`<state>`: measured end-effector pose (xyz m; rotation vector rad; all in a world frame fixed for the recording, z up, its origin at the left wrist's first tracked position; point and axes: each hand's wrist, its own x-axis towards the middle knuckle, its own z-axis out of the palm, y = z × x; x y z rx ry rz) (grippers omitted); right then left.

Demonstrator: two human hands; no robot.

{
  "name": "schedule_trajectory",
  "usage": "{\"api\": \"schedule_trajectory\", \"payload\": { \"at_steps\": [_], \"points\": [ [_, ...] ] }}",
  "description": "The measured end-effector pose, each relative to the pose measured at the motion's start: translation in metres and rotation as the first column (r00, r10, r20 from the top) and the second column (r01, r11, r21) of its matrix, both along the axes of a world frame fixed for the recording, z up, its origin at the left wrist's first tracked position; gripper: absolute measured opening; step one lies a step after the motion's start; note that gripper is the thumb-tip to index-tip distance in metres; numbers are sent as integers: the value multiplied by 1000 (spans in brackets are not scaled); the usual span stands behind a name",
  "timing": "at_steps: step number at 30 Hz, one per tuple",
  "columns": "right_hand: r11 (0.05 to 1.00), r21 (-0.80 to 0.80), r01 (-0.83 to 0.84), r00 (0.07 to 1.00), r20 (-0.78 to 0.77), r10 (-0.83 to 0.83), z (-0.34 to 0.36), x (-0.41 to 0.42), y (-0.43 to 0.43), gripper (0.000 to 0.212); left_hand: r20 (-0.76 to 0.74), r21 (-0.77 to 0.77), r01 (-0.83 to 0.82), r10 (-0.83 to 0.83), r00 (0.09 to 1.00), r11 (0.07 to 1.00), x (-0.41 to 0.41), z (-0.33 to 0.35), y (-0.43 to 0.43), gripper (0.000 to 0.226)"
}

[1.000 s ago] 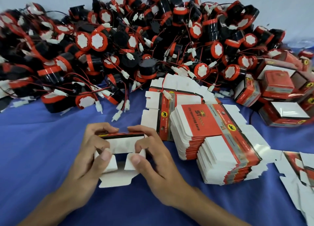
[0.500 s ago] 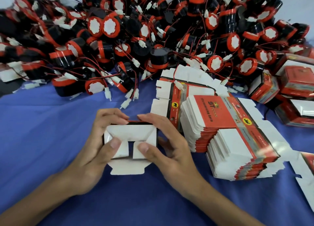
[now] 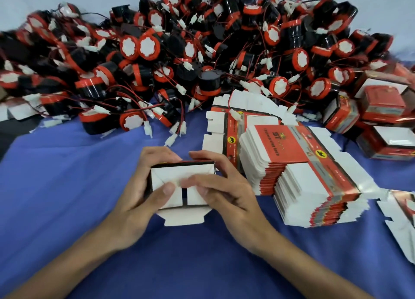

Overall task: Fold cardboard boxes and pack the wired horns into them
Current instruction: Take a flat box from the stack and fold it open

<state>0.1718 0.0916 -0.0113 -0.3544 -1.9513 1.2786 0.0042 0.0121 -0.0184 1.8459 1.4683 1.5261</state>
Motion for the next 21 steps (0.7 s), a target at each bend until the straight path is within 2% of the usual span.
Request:
{"api": "schedule_trajectory", "payload": {
  "at_steps": [4, 9, 14, 21],
  "points": [
    [998, -3, -68, 997, 28, 68, 1, -1, 0, 27, 72, 0, -23, 23, 997, 1000, 1, -2, 0, 32],
    [978, 2, -209, 975, 77, 208, 5, 4, 2, 53, 146, -35, -65, 69, 987, 997, 0, -2, -3, 31],
    [989, 114, -99, 991, 106, 87, 1, 0, -4, 46, 217, 3, -40, 38, 975, 999, 1, -4, -6, 32],
    [998, 65, -12, 999, 49, 9, 2, 1, -10, 32, 194, 25, -30, 25, 981, 999, 2, -9, -4, 32]
  ]
}}
